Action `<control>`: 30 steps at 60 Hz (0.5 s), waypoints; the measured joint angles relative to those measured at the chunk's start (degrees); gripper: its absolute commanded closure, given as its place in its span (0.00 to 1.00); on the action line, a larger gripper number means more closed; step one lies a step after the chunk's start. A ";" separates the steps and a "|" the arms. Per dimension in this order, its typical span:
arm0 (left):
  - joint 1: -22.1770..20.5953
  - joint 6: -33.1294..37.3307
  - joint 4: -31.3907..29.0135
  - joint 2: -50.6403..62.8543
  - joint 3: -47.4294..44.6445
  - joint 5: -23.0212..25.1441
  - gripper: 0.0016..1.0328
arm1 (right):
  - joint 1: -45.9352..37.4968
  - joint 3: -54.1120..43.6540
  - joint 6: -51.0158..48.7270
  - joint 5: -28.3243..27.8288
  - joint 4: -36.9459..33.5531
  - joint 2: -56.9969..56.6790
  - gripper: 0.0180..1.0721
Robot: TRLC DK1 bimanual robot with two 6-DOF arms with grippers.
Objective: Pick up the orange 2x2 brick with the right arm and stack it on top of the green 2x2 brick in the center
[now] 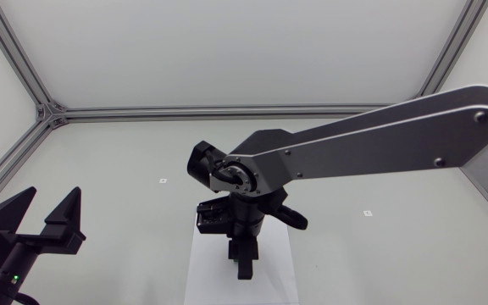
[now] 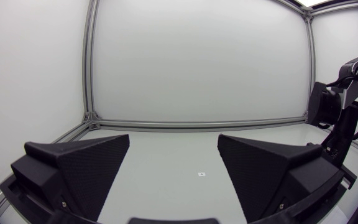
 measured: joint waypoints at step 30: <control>0.00 0.00 0.00 0.00 0.00 0.00 0.04 | 1.14 -0.02 1.07 0.20 0.90 -0.20 0.80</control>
